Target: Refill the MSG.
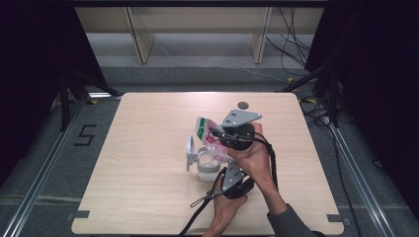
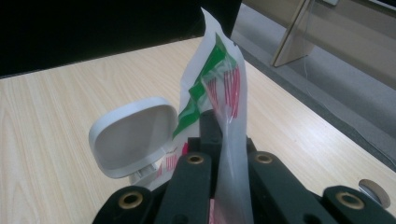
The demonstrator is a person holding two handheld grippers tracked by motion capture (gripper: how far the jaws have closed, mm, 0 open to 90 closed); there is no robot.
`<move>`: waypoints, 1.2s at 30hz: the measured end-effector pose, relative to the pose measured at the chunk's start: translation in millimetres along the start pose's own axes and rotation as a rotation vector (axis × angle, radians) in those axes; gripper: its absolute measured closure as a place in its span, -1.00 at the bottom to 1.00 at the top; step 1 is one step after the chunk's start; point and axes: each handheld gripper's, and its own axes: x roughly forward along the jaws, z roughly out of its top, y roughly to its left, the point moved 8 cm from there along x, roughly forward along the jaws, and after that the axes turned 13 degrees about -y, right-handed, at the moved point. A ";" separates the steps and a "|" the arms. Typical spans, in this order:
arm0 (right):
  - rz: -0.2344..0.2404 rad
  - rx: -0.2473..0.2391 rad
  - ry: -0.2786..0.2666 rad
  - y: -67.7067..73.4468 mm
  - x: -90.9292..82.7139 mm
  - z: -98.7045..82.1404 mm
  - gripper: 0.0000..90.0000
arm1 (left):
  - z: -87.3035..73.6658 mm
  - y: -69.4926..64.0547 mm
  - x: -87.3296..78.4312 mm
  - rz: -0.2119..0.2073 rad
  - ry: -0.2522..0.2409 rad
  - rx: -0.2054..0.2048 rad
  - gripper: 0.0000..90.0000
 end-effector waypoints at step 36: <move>0.017 -0.019 0.026 7.2 2.0 3.1 0.99 | 4.4 -0.2 2.3 -0.010 -0.027 -0.016 0.86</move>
